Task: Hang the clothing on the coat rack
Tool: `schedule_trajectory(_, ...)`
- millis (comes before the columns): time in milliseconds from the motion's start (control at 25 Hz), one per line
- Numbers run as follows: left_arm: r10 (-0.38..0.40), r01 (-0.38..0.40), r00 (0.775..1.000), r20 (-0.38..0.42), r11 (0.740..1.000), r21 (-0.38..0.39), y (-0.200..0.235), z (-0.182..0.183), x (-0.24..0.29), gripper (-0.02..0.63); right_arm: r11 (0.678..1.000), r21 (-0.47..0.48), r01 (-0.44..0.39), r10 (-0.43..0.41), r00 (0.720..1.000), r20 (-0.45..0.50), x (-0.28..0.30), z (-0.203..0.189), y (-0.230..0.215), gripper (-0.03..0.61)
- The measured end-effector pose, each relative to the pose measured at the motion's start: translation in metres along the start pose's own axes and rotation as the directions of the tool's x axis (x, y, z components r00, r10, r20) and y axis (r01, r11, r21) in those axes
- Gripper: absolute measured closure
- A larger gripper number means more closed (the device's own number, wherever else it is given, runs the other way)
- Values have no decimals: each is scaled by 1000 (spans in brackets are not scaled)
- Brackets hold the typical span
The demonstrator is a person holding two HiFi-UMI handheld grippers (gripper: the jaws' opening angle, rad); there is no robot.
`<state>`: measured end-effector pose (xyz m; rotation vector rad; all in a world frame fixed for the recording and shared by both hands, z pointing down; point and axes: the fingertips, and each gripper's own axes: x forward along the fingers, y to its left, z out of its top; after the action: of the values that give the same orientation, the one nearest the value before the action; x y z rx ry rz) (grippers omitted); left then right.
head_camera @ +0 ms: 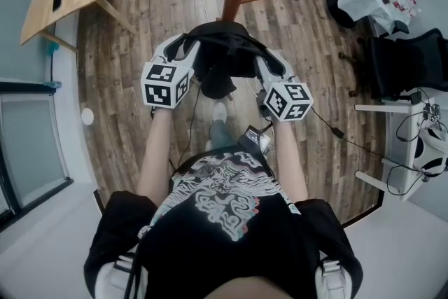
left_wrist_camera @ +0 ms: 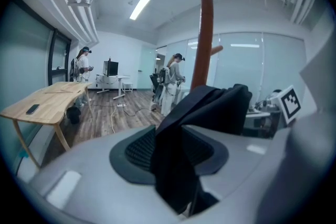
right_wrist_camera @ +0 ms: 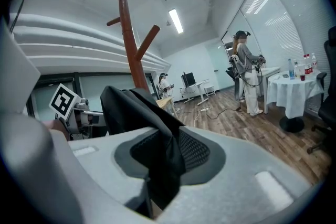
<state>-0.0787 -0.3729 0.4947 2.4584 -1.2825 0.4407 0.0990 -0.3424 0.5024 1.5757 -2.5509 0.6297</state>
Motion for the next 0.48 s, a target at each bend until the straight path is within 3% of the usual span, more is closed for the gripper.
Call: schedule_trajectory(480, -15, 15, 1000, 23, 1000, -25, -5, -4, -23, 499, 1000, 7, -18, 18, 1000, -10, -15, -12, 16, 485)
